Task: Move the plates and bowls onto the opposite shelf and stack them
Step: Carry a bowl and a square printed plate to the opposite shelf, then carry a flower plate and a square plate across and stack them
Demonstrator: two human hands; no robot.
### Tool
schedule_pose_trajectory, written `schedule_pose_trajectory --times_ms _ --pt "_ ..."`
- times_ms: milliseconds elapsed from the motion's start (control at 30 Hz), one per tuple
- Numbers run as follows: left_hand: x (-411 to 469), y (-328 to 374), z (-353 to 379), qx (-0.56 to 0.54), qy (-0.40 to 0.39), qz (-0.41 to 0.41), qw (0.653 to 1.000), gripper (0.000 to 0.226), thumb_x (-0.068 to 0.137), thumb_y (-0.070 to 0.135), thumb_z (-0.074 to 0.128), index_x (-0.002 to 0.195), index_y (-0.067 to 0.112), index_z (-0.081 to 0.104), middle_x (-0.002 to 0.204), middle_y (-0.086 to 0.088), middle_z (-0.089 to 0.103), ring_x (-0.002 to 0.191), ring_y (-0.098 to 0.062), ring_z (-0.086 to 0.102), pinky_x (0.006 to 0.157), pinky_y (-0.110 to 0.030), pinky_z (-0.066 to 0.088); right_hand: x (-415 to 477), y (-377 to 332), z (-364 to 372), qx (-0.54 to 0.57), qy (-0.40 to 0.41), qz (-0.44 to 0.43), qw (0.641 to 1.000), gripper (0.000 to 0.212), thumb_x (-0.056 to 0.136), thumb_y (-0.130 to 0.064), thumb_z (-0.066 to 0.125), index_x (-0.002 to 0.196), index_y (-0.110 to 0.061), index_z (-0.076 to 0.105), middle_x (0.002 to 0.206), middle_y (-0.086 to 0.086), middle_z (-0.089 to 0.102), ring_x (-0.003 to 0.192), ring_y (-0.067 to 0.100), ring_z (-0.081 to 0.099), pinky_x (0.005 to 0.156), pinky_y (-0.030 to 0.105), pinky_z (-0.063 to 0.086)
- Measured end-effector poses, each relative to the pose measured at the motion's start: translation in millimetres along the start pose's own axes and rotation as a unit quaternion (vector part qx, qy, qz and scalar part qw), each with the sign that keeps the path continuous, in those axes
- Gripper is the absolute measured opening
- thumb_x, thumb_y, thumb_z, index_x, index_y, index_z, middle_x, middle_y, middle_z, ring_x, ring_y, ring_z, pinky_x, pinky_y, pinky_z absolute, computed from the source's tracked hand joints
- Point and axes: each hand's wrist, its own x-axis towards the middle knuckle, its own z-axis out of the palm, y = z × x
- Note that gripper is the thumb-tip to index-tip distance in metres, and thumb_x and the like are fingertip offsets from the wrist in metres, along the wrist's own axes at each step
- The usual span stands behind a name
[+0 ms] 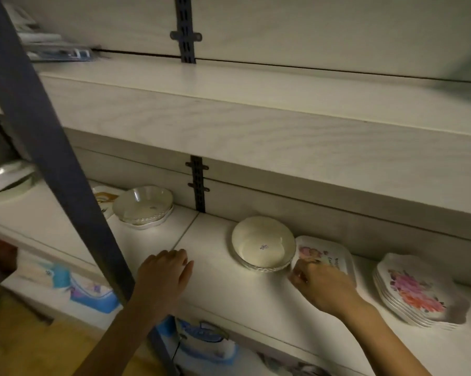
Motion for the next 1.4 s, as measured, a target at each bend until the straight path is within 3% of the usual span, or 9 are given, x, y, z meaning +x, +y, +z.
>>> schedule_pose_trajectory --times_ms 100,200,367,567,700,800,1000,1167,1400 --pt "-14.4 -19.5 -6.4 -0.053 0.005 -0.049 0.997 0.026 0.092 0.038 0.044 0.091 0.017 0.059 0.077 0.002 0.062 0.072 -0.010 0.057 0.073 -0.024 0.048 -3.1 -37.3 -4.3 0.004 0.010 -0.057 0.998 0.035 0.095 -0.046 0.034 0.111 -0.024 0.057 0.112 0.000 0.065 0.098 0.020 0.063 0.084 0.036 0.053" --pt "-29.7 -42.0 -18.6 -0.090 0.037 -0.059 0.993 0.034 0.091 0.041 0.042 0.090 0.013 0.063 0.078 -0.001 0.067 0.068 -0.005 0.052 0.070 -0.017 0.042 -5.5 -73.6 -5.9 0.008 0.012 -0.104 0.994 0.034 0.096 -0.044 0.034 0.111 -0.024 0.057 0.114 -0.002 0.066 0.099 0.020 0.063 0.083 0.034 0.052" --pt "-58.6 -83.0 -44.4 -0.149 0.000 -0.064 0.987 0.015 0.092 0.036 0.046 0.086 0.023 0.053 0.070 0.017 0.050 0.071 -0.001 0.054 0.075 -0.014 0.043 -10.8 -141.7 -0.2 0.015 0.009 -0.147 0.989 0.034 0.095 -0.046 0.033 0.111 -0.028 0.057 0.111 -0.007 0.066 0.100 0.018 0.062 0.072 0.030 0.044" --pt "-84.7 -167.9 -67.3 -0.097 0.033 -0.031 0.994 0.025 0.088 0.049 0.036 0.073 0.031 0.041 0.056 0.020 0.034 0.053 0.010 0.037 0.050 -0.005 0.027 -25.0 -233.9 18.9 0.029 0.024 -0.157 0.987 0.032 0.095 -0.048 0.033 0.111 -0.031 0.055 0.111 -0.009 0.065 0.099 0.016 0.060 0.070 0.027 0.039" --pt "-101.1 -226.0 -82.0 -0.080 0.031 -0.029 0.996 0.031 0.089 0.043 0.043 0.075 0.019 0.057 0.067 0.008 0.059 0.061 -0.004 0.054 0.051 -0.004 0.027 -30.4 -294.6 31.8 0.052 0.012 -0.152 0.987 0.031 0.094 -0.049 0.035 0.106 -0.030 0.056 0.110 -0.007 0.065 0.098 0.018 0.061 0.077 0.030 0.046" --pt "-108.6 -268.7 -90.1 -0.055 0.014 -0.035 0.998 0.029 0.085 0.040 0.043 0.066 0.021 0.055 0.057 0.007 0.062 0.051 -0.004 0.061 0.043 0.001 0.021 -30.4 -337.2 37.8 0.069 0.019 -0.166 0.984 0.029 0.094 -0.047 0.036 0.102 -0.028 0.057 0.107 -0.005 0.065 0.093 0.018 0.060 0.072 0.028 0.045" --pt "-112.5 -340.7 -93.6 -0.068 0.027 -0.065 0.995 0.021 0.093 0.033 0.048 0.083 0.016 0.056 0.078 0.000 0.062 0.074 -0.012 0.060 0.058 -0.010 0.039 -8.4 -399.5 40.7 0.058 0.013 -0.157 0.986 0.028 0.095 -0.045 0.036 0.109 -0.031 0.056 0.112 -0.006 0.065 0.098 0.018 0.062 0.075 0.029 0.046" --pt "-98.6 -392.0 -93.7 -0.064 0.041 -0.060 0.995 0.032 0.090 0.038 0.040 0.080 0.013 0.058 0.073 -0.001 0.062 0.063 -0.010 0.049 0.051 -0.008 0.027 29.5 -434.9 44.4 0.037 0.000 -0.144 0.989 0.032 0.096 -0.043 0.035 0.115 -0.028 0.056 0.115 -0.003 0.064 0.101 0.021 0.060 0.076 0.030 0.045" --pt "-39.8 -462.8 -83.0 -0.058 0.032 -0.037 0.997 0.027 0.087 0.036 0.049 0.074 0.014 0.059 0.067 0.001 0.066 0.063 -0.013 0.064 0.054 -0.016 0.044 101.3 -478.8 58.6 0.033 0.008 -0.080 0.996 0.034 0.096 -0.042 0.036 0.113 -0.023 0.058 0.115 0.000 0.064 0.101 0.022 0.060 0.083 0.034 0.049"
